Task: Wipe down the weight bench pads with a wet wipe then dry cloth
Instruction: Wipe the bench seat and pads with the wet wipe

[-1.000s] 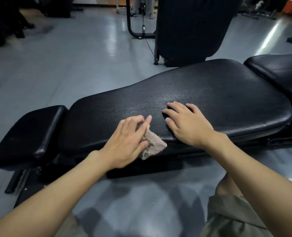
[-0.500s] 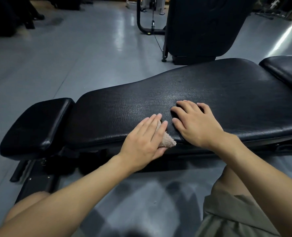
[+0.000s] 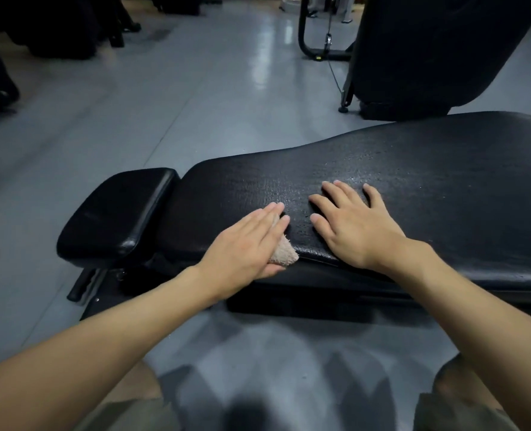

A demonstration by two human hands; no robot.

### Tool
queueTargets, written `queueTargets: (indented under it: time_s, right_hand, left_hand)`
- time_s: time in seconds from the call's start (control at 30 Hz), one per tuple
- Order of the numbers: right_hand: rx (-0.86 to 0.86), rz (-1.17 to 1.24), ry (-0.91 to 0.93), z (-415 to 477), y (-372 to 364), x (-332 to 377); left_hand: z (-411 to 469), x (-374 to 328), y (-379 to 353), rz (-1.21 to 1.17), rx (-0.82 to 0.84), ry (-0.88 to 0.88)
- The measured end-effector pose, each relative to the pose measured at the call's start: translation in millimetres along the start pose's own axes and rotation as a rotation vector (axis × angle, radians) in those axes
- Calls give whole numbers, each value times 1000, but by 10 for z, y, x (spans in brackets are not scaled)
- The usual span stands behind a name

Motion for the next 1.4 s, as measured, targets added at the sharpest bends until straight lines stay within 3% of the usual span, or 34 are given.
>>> queueTargets:
  time_s: [0.13,0.3,0.53,0.73,0.87,0.93,1.1,1.3,1.4]
  right_hand:
    - [13,14,-2,-4,16,-1]
    - [-40,-43,-5,76,65,159]
    - [30,106,244,683,-75,1081]
    - [-20,40,245,769,-138,1109]
    - [-36,10,245,774,-137,1131]
    - [-36,-3,240,772,-141,1131]
    - [-27,-22,235,782,-127,1143]
    - [-20,-32,229,785,-133,1147]
    - [-16,-35,235,795,-131,1152]
  left_hand:
    - [-139,91,-4,-10,-1,10]
    - [-612,460,-64,-30,25,152]
    - [-1029,758,-82,-148,78,377]
    - [-1392,974,101,-223,-86,874]
    - [-1450,1109,-3,-614,-155,1248]
    - [-1536,1146,26,-687,-241,1370]
    - [-1608,1159,149,-562,-293,1428]
    - [-1475,976,-144,-1007,-483,1515]
    - [-1445,990,-160,-1149,-494,1452]
Point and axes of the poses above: each hand's wrist, its own z-axis towards the middle knuckle, its own y-axis out of the back of the hand, x = y × z, the point moved 6 cm from there along z, towards the middle knuckle, and after that the axes turned 2 degrees about -z, right-handed, at the moved point
